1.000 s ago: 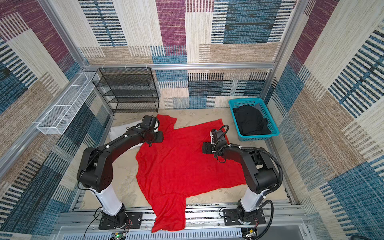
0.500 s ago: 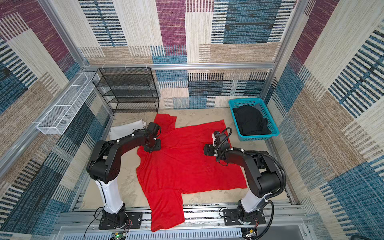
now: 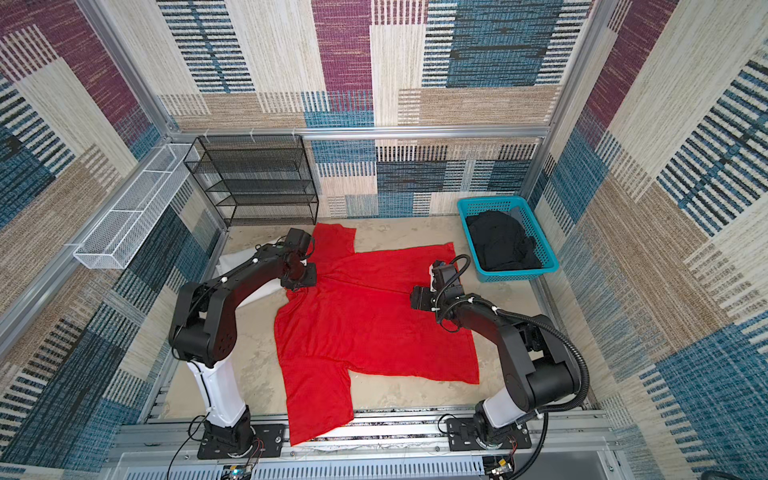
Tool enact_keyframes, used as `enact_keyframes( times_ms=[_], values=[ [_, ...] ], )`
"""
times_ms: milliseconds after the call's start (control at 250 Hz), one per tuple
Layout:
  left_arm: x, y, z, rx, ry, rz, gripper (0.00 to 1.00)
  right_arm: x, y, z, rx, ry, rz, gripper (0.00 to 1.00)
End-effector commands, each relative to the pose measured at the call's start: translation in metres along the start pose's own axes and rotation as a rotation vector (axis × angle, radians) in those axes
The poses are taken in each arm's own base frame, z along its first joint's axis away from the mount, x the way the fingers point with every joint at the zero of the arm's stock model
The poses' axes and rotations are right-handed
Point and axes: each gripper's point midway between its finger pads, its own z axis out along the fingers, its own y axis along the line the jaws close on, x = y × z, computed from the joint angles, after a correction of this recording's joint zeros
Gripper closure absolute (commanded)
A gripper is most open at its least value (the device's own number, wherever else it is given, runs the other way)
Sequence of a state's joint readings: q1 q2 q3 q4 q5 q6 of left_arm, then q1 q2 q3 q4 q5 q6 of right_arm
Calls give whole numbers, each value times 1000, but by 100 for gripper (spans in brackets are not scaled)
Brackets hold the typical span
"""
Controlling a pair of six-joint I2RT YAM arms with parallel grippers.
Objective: Fold and stack the t-shirts
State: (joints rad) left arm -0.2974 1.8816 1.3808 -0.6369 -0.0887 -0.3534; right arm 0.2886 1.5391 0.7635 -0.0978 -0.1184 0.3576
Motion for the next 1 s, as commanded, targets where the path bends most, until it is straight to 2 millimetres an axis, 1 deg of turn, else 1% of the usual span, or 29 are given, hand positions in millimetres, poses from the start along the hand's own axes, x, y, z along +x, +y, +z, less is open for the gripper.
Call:
enact_keyframes(
  times_ms=[0, 140, 240, 376, 472, 516, 556, 604, 668, 720, 768, 808, 844, 904, 920, 928, 952, 956, 960, 980, 996],
  values=[
    [29, -10, 3, 67, 33, -9, 52, 23, -8, 3, 19, 76, 16, 9],
    [67, -6, 18, 52, 92, -25, 53, 48, -14, 5, 17, 121, 42, 10],
    [92, 2, 19, 25, 122, -41, 53, 63, -17, 0, 13, 142, 58, 10],
    [126, 24, 9, -47, 163, -87, 53, 88, -20, -13, 22, 188, 87, 11],
    [152, 39, 1, -92, 194, -142, 54, 113, -20, -27, 16, 220, 127, 12],
    [159, 43, -4, -99, 200, -156, 54, 126, -20, -34, 17, 242, 151, 13],
    [166, 46, -8, -98, 203, -167, 54, 136, -15, -41, -13, 250, 173, 14],
    [171, 47, -14, -89, 203, -177, 54, 144, -9, -49, -27, 256, 191, 14],
    [179, 48, -22, -75, 212, -192, 54, 151, -7, -58, -20, 253, 211, 14],
    [185, 47, -28, -54, 218, -204, 54, 149, -2, -64, -30, 242, 227, 14],
    [189, 44, -35, -28, 224, -215, 55, 144, -3, -69, -9, 228, 240, 14],
    [191, 40, -42, -1, 224, -217, 55, 136, -1, -73, -14, 201, 249, 14],
    [187, 35, -50, 33, 213, -208, 55, 126, 0, -77, 0, 173, 244, 14],
    [169, 26, -67, 86, 159, -171, 56, 100, 1, -86, 36, 110, 209, 12],
    [163, 24, -72, 96, 137, -159, 56, 89, 3, -88, 46, 86, 191, 10],
    [159, 23, -75, 101, 124, -152, 56, 87, 3, -89, 51, 84, 188, 10],
    [146, 20, -82, 116, 86, -132, 56, 73, 5, -92, 63, 56, 166, 8],
    [144, 19, -83, 119, 77, -128, 56, 69, 6, -92, 66, 48, 160, 8],
    [142, 18, -84, 121, 72, -125, 56, 69, 6, -92, 66, 48, 160, 8],
    [130, 15, -89, 132, 33, -106, 56, 55, 7, -93, 72, 27, 141, 7],
    [120, 12, -93, 141, 3, -91, 56, 48, 9, -93, 70, 18, 132, 7]
  ],
)
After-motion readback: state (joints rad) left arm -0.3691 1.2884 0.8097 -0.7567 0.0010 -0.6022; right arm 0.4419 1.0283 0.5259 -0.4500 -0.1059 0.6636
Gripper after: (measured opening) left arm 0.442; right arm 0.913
